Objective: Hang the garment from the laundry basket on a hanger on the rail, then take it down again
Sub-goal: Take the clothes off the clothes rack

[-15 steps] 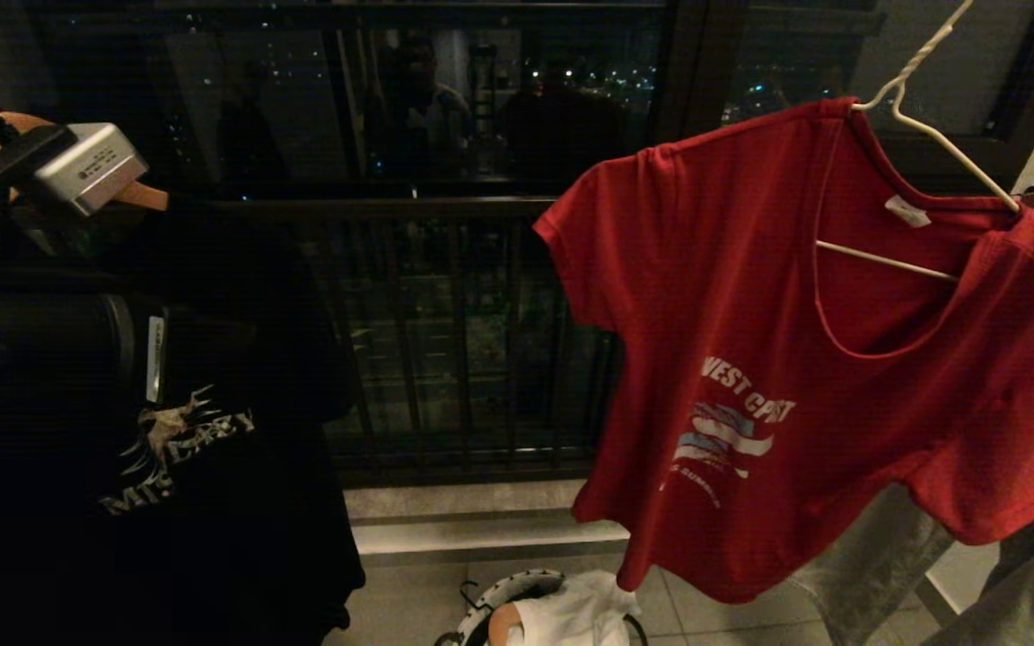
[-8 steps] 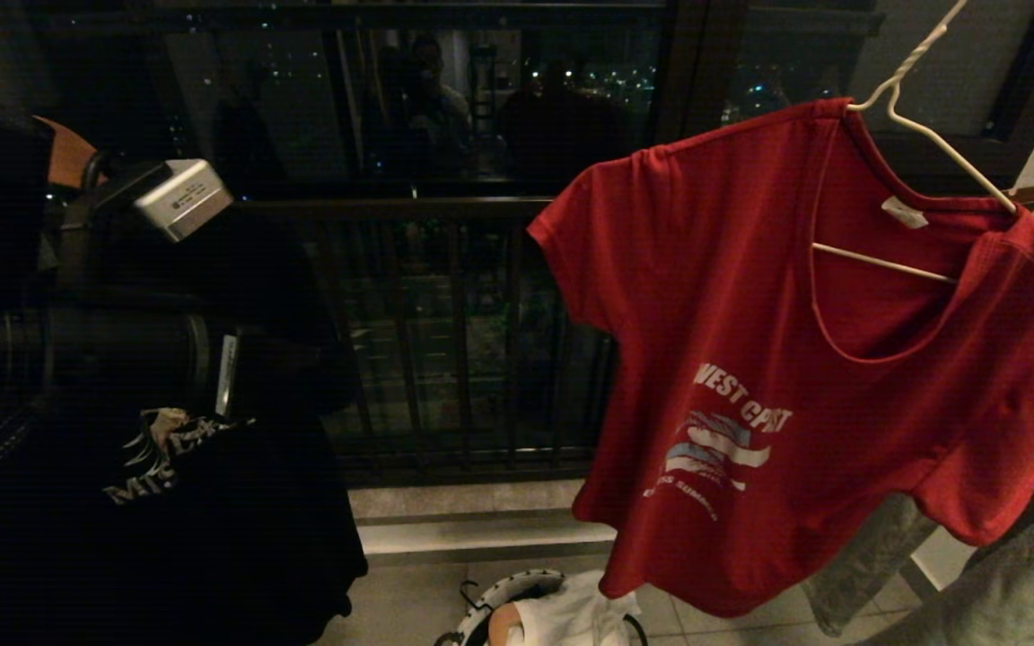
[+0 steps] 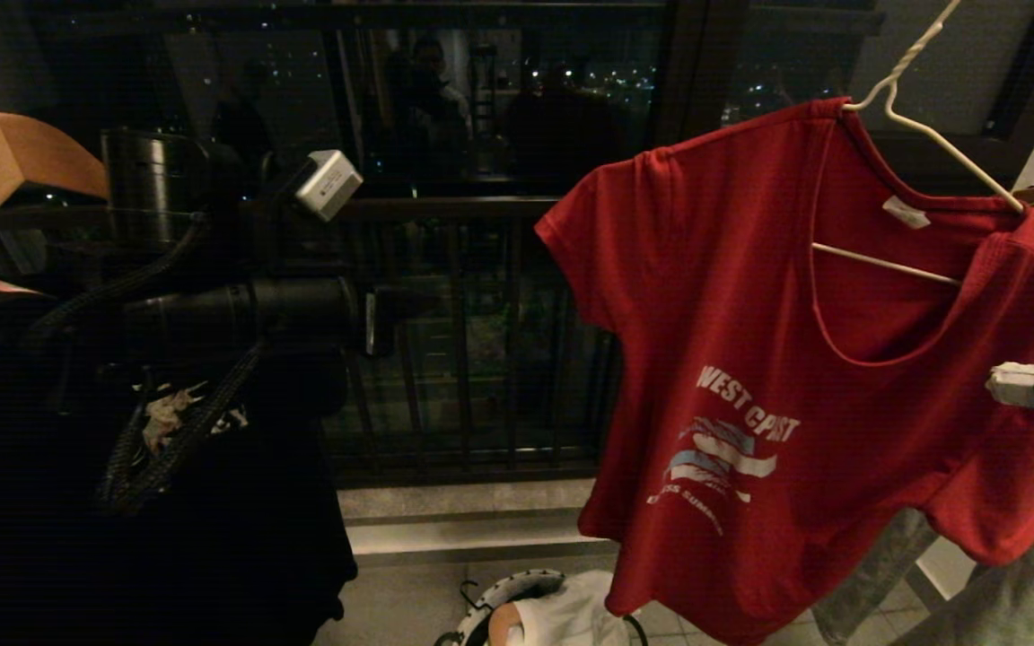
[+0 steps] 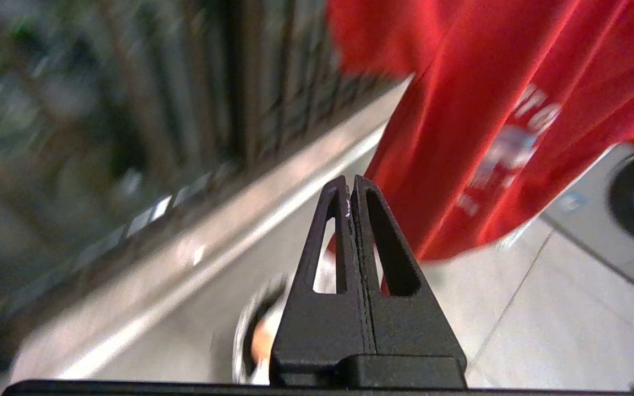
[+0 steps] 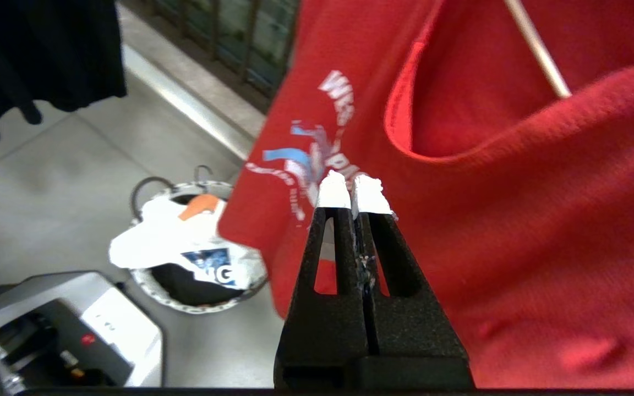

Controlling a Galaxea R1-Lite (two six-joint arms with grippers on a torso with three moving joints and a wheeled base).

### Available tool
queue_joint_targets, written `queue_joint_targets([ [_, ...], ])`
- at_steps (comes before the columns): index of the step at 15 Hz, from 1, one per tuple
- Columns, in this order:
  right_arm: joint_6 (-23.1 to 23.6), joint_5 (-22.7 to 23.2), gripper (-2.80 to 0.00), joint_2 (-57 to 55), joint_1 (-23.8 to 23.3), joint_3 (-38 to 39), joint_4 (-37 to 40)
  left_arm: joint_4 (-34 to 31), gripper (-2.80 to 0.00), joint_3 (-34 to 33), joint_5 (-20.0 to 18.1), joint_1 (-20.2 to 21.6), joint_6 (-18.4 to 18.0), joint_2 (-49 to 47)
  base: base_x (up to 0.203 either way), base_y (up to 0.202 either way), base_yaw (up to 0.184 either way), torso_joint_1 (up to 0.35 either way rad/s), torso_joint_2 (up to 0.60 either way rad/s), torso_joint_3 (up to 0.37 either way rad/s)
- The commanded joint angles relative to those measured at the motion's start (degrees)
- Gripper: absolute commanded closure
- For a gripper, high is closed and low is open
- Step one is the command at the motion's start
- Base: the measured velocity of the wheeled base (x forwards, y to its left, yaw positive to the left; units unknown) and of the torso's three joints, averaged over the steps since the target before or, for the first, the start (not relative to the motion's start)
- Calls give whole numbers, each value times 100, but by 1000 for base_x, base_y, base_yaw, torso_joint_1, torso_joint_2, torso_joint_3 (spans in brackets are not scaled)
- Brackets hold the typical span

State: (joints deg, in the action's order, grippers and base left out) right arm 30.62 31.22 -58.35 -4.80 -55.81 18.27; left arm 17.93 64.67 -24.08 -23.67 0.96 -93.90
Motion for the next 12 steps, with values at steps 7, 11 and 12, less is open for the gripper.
queue_joint_targets([
  [7, 40, 130, 0, -185, 32, 70, 10, 1739, -280, 1647, -1012, -8, 325, -2304, 0, 0, 0, 0, 0, 0],
  [11, 163, 139, 0, -194, 41, 84, 15, 3117, -280, 2244, -1071, -6, 1002, -2932, 0, 0, 0, 0, 0, 0],
  [12, 172, 139, 0, -185, 41, 106, 10, 3142, -280, 2418, -1072, -10, 1012, -3005, 0, 0, 0, 0, 0, 0],
])
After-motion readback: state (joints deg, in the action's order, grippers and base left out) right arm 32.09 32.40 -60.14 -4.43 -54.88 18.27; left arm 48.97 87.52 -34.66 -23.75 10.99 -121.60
